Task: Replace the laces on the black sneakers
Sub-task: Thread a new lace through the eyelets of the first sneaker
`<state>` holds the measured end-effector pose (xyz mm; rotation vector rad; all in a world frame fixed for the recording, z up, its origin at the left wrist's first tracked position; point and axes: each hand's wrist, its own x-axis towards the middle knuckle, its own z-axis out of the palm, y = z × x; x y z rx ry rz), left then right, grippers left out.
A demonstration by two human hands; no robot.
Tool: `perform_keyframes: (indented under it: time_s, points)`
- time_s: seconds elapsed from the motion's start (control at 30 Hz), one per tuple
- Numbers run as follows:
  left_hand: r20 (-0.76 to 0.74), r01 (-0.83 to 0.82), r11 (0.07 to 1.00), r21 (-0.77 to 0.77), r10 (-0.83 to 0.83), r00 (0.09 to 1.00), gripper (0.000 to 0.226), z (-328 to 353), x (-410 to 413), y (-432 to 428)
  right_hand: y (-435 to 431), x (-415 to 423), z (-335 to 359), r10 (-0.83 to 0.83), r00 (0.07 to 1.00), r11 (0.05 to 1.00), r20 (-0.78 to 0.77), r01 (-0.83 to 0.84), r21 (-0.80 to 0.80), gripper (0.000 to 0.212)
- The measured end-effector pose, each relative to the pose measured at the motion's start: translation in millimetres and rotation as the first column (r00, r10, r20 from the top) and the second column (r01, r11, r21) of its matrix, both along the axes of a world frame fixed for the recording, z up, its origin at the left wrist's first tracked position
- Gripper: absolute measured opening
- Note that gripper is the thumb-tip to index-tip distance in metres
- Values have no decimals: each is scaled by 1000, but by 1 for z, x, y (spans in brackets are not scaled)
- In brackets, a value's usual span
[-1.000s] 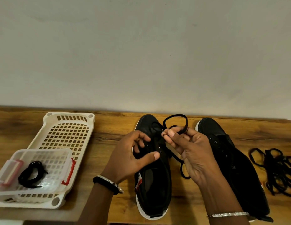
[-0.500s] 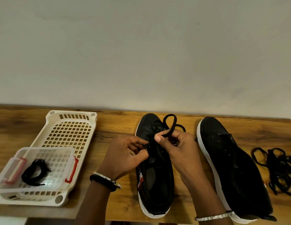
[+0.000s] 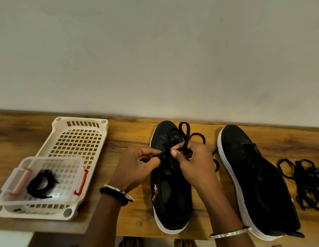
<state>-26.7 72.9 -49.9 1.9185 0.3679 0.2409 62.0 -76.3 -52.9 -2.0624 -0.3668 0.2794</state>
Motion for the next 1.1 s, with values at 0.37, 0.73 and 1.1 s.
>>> perform_keyframes:
  time_s: [0.37,0.73,1.1]
  points:
    - [5,-23,998,-63,23,1000,35,-1,-1,-3,13,-4,2,1,988,969,152,36,-243,12]
    - [-57,-92,990,-103,86,995,24,-6,-3,-8,17,-19,-6,-176,976,977,125,188,-99,8]
    - [-16,-338,939,-67,338,941,26,-30,-3,-40,10,-36,-6,-274,957,950,-94,284,129,13]
